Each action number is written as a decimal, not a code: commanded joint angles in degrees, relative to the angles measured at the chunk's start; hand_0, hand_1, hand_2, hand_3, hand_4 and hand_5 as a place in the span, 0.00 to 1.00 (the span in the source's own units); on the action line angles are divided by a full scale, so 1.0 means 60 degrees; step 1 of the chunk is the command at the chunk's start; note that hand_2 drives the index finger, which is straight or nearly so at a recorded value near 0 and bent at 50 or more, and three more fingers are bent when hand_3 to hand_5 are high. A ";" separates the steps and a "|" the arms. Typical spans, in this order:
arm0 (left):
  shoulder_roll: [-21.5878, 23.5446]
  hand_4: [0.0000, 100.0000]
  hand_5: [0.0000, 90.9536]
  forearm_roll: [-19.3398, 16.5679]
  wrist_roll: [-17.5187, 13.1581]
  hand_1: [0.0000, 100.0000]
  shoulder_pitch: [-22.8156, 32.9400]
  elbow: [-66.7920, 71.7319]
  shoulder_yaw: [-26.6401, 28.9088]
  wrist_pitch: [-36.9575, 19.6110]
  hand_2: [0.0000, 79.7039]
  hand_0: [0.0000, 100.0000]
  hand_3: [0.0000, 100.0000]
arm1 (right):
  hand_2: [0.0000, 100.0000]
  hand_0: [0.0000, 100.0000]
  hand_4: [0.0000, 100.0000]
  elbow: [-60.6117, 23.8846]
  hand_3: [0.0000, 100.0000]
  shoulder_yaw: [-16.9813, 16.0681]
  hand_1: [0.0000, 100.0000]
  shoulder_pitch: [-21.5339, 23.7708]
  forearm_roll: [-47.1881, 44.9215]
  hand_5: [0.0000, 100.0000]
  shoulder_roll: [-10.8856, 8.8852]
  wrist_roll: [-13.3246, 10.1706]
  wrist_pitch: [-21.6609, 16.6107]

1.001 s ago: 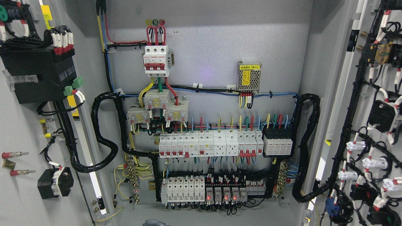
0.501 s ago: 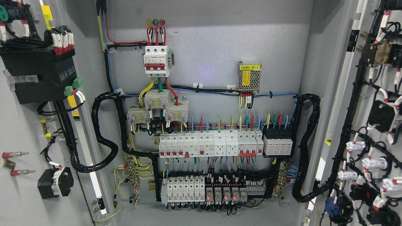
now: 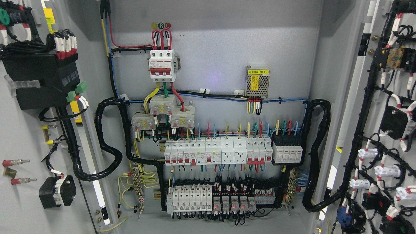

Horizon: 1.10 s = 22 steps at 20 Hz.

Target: Open door with both hands

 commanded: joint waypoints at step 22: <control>0.0693 0.00 0.00 0.0650 -0.0332 0.00 0.1234 -0.4724 0.1210 -0.3354 0.00 0.00 0.00 | 0.00 0.20 0.00 -0.0590 0.00 -0.3265 0.12 -0.0750 -0.0118 0.00 -0.1245 -0.0002 -0.0925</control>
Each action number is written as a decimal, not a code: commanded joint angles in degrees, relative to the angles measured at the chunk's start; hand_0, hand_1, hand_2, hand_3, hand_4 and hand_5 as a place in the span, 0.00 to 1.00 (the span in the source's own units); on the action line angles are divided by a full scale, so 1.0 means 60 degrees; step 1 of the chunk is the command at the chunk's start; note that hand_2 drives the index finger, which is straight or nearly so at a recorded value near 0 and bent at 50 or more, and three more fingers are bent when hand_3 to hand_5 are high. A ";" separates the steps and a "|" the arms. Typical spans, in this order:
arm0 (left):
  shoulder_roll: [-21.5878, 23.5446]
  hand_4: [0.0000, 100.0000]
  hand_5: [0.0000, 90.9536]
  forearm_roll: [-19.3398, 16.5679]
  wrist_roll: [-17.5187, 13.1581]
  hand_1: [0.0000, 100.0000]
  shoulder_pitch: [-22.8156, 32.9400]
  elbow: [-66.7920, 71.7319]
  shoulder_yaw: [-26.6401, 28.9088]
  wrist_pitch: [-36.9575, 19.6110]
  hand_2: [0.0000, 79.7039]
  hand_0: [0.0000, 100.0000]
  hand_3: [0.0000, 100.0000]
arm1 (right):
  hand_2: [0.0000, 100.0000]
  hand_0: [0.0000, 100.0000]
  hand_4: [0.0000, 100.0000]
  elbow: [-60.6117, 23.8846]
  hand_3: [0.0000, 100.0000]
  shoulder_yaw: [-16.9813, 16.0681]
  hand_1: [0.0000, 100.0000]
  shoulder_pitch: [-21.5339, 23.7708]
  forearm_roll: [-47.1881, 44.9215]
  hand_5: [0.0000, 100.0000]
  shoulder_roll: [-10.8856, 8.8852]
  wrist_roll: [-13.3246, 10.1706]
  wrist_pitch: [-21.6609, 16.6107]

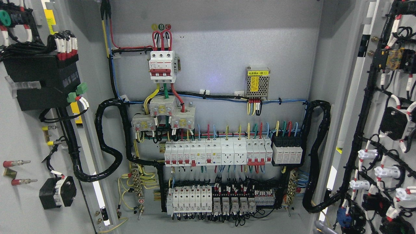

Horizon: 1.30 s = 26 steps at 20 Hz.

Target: Open door with both hands

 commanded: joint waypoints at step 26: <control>0.0209 0.00 0.00 0.2729 -0.0016 0.00 -0.0083 -0.0601 0.4056 0.0335 0.00 0.00 0.00 | 0.00 0.20 0.00 -0.0070 0.00 -0.1656 0.12 0.0420 -0.2087 0.00 0.0079 0.0033 0.0142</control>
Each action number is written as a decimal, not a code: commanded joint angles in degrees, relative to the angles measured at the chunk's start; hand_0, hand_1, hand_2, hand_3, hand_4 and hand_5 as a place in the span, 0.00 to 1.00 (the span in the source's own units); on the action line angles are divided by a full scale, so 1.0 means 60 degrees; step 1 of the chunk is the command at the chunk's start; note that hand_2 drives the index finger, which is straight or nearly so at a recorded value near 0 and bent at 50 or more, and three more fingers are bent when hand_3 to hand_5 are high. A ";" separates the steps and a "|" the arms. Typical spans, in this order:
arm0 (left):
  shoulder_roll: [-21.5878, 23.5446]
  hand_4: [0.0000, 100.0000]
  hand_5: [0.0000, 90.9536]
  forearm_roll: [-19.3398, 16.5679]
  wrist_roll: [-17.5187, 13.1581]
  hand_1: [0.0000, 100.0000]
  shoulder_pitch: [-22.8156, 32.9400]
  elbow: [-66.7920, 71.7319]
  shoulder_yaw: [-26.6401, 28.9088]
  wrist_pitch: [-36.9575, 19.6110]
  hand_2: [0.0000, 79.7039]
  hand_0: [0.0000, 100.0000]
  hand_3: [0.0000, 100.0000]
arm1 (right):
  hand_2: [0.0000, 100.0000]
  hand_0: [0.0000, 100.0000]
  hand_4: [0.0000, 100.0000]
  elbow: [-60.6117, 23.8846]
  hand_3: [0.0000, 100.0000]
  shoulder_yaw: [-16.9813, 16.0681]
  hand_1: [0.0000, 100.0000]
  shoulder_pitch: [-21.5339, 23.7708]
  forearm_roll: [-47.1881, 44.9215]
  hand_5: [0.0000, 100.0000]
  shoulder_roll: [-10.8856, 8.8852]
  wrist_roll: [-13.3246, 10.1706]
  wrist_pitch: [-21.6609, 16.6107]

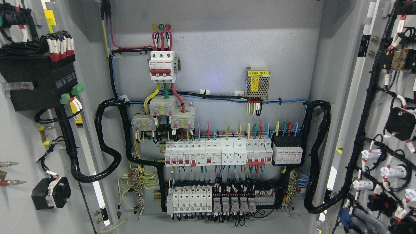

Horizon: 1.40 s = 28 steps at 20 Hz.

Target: Open door with both hands

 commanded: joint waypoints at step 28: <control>0.1733 0.00 0.00 0.2265 -0.2444 0.00 -0.1110 0.2040 0.3797 0.2341 0.00 0.00 0.00 | 0.00 0.20 0.00 0.0062 0.00 -0.1990 0.12 0.0598 -0.0965 0.00 0.0405 0.0091 0.0260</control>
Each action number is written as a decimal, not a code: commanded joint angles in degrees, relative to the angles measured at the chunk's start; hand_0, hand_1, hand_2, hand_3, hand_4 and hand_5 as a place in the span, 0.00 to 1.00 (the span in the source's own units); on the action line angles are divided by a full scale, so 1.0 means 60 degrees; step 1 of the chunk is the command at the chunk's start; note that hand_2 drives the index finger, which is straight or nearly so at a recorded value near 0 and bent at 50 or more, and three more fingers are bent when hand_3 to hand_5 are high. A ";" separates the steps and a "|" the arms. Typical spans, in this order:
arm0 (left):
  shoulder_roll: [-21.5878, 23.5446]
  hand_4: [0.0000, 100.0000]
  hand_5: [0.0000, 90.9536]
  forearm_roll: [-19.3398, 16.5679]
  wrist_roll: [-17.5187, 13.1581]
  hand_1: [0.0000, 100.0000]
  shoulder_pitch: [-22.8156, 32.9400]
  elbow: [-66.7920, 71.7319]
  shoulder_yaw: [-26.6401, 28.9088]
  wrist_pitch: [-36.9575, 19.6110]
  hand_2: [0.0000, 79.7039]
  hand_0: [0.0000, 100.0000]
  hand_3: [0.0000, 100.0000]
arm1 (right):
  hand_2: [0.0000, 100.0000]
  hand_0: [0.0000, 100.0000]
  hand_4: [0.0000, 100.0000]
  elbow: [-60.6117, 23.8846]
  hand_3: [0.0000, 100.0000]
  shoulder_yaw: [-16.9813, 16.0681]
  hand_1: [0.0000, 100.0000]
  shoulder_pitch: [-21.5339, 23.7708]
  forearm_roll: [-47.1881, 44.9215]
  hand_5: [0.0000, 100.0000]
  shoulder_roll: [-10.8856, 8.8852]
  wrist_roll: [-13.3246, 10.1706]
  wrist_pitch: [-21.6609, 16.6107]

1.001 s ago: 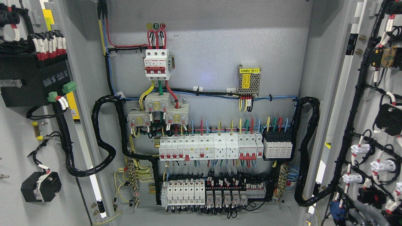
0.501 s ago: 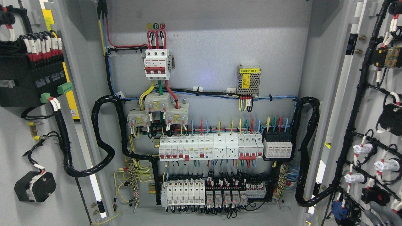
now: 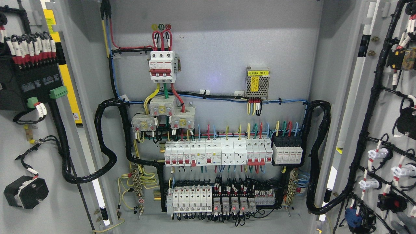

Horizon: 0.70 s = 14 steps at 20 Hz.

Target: Open door with both hands

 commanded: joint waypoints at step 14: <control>0.1965 0.00 0.00 0.0614 -0.0599 0.00 -0.0975 0.2372 0.0879 0.0371 0.00 0.00 0.00 | 0.00 0.20 0.00 0.0080 0.00 -0.0899 0.12 0.0252 -0.0017 0.00 0.0088 0.0030 -0.0053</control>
